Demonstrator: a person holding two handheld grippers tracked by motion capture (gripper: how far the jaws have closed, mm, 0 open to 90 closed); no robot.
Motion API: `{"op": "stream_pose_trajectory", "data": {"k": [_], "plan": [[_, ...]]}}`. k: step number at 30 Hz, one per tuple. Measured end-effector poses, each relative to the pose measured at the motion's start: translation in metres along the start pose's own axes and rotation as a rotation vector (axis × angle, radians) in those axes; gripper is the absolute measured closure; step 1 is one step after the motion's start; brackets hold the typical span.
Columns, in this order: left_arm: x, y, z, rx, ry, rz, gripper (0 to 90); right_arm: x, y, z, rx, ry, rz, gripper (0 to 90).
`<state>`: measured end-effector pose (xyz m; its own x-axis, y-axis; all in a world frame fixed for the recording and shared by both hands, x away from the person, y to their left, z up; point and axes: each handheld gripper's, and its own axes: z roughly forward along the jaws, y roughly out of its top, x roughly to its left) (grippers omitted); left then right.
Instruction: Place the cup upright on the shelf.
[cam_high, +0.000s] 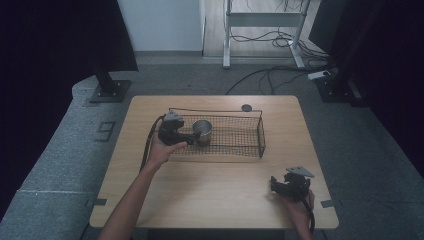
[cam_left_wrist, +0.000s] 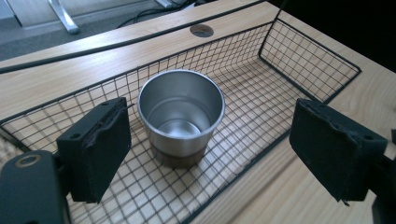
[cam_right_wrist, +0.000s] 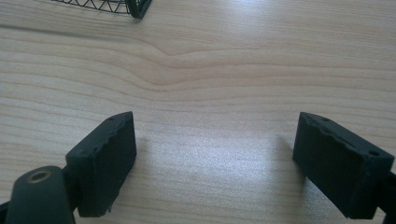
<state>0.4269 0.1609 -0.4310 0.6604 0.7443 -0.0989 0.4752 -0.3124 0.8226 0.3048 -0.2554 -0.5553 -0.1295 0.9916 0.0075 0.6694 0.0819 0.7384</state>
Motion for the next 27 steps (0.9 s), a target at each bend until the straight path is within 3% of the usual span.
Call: {"op": "stream_pose_trajectory", "data": {"k": [8,15,21,27], "plan": [[-0.006,-0.026,-0.025,-0.014,-0.015,0.031,13.5,0.0,0.0,0.0,0.001,0.0,0.004,13.1],[-0.015,-0.061,-0.043,-0.006,-0.005,0.052,14.0,0.0,0.0,0.0,0.001,0.0,0.004,13.2],[-0.023,-0.088,-0.049,0.019,0.002,0.07,14.2,0.0,0.0,0.0,0.0,0.0,0.004,13.2],[-0.03,-0.113,-0.051,0.044,0.004,0.059,14.5,0.0,0.0,0.0,0.0,-0.001,0.004,13.2]]}}
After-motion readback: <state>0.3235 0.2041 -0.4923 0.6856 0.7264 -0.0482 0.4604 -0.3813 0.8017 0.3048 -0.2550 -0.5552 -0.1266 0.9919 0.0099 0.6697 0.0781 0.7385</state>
